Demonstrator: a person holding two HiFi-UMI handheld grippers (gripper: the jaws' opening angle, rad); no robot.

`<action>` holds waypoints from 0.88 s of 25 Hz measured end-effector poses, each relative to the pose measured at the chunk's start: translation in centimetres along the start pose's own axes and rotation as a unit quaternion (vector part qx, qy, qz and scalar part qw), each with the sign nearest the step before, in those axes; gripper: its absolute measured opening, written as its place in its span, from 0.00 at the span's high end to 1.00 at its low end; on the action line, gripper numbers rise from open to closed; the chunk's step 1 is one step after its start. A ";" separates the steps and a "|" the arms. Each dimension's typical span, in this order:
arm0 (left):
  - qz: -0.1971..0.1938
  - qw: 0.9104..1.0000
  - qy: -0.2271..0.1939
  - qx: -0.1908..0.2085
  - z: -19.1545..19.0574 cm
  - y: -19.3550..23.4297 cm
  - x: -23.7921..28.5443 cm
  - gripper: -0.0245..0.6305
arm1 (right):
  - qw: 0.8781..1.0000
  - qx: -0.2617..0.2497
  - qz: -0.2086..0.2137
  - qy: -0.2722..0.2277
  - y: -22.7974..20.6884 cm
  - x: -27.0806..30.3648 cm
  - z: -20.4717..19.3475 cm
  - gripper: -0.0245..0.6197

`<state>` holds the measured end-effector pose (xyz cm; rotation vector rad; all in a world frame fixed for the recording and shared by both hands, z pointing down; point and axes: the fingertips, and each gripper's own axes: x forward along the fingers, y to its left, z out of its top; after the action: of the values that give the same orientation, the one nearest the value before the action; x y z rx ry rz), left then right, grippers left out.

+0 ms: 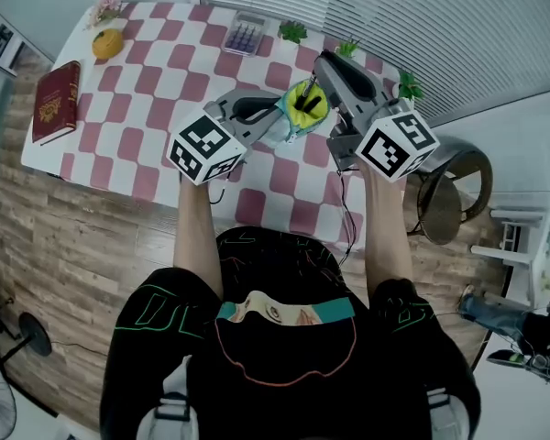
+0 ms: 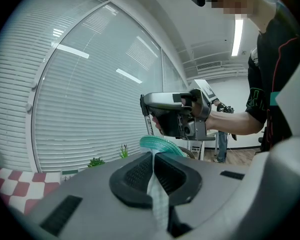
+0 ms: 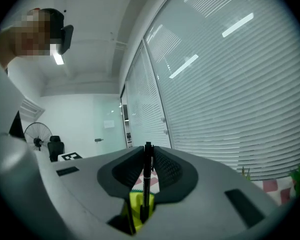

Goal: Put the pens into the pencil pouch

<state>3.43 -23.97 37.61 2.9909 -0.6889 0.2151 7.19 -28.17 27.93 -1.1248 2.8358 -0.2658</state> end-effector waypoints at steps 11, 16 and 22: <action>0.001 1.000 0.008 0.004 -0.3 0.2 0.1 0.95 | 1.000 -0.010 -0.010 0.009 -0.5 -1.0 -0.5 0.80; 0.000 1.000 0.006 0.004 -0.1 0.2 0.2 0.95 | 1.000 -0.001 -0.024 -0.002 -1.2 -1.9 -0.4 0.94; -0.003 1.000 0.010 0.009 0.1 0.0 0.8 0.95 | 0.999 0.010 -0.042 -0.008 -2.1 -3.3 -0.5 0.96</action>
<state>4.18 -24.31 37.67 3.0030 -0.6791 0.2522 10.93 -27.35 28.82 -1.2389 2.7706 -0.2882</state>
